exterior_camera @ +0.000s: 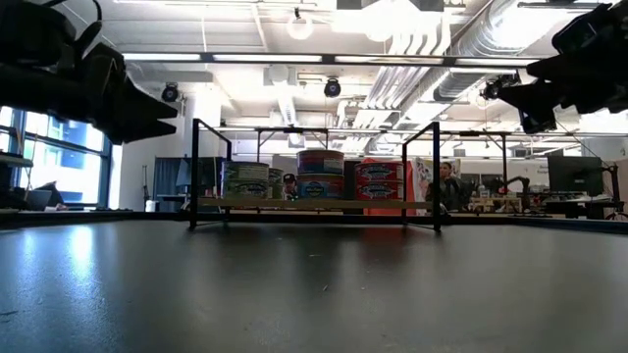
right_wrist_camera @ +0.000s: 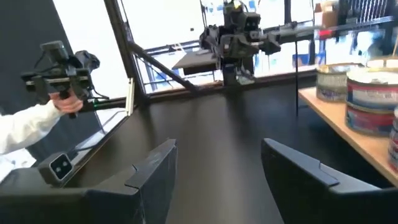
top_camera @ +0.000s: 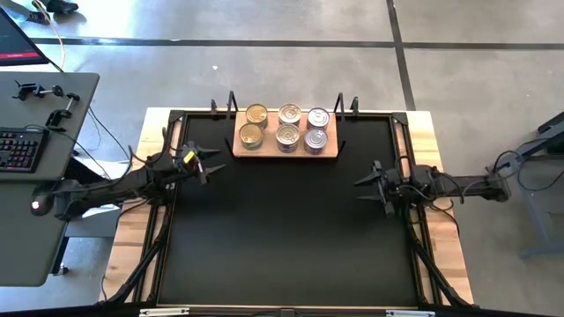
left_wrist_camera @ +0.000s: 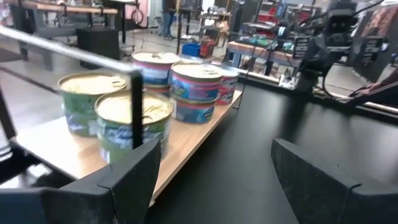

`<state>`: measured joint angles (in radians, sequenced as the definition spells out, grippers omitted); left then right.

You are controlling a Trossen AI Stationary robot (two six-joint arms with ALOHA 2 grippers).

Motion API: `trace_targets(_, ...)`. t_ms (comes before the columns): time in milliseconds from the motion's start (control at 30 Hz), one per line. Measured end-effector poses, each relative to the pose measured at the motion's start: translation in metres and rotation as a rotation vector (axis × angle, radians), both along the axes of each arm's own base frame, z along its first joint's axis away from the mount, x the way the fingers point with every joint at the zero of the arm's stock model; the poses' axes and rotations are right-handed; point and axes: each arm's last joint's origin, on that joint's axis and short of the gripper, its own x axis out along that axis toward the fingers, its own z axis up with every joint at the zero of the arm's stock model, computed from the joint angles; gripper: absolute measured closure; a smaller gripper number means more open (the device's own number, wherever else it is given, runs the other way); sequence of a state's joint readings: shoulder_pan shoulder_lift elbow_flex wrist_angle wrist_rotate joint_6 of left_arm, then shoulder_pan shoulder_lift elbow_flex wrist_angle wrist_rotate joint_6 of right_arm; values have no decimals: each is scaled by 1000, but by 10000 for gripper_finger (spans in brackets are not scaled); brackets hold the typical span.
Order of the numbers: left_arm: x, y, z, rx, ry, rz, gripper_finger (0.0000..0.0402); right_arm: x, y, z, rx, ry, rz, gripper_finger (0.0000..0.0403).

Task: Stack canned seafood by type on shelf
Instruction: Return to Home Position

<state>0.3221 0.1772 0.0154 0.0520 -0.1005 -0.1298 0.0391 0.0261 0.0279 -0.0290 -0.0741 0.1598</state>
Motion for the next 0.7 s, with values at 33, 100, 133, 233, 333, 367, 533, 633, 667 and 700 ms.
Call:
trace_targets(33,-1,1,-1,-9,5,5,103,-1,-1,1,13,14,-3,179)
trace_targets(100,-3,1,-1,-22,-1,7,103,-1,-2,1,46,33,-15,179)
trace_targets(133,-3,1,0,-24,-10,-4,103,-1,-3,1,59,34,-18,179)
trace_targets(233,-4,-1,1,-14,-28,-46,103,-1,-2,2,73,34,4,179)
trace_targets(333,-5,-2,3,-9,-44,-63,103,-1,-2,2,87,27,4,179)
trace_targets(367,-5,-2,3,-8,-47,-67,103,0,-2,2,93,14,0,179)
trace_targets(533,-3,-8,5,-7,-81,-117,103,1,-2,-1,113,-24,0,179)
trace_targets(633,-1,-12,7,-2,-98,-137,103,2,-2,-2,106,-11,-3,179)
trace_targets(667,-1,-13,7,-2,-97,-136,103,3,-2,-2,104,-4,-10,179)
trace_targets(700,-1,-15,7,-1,-95,-132,103,3,-3,-3,104,4,-25,179)
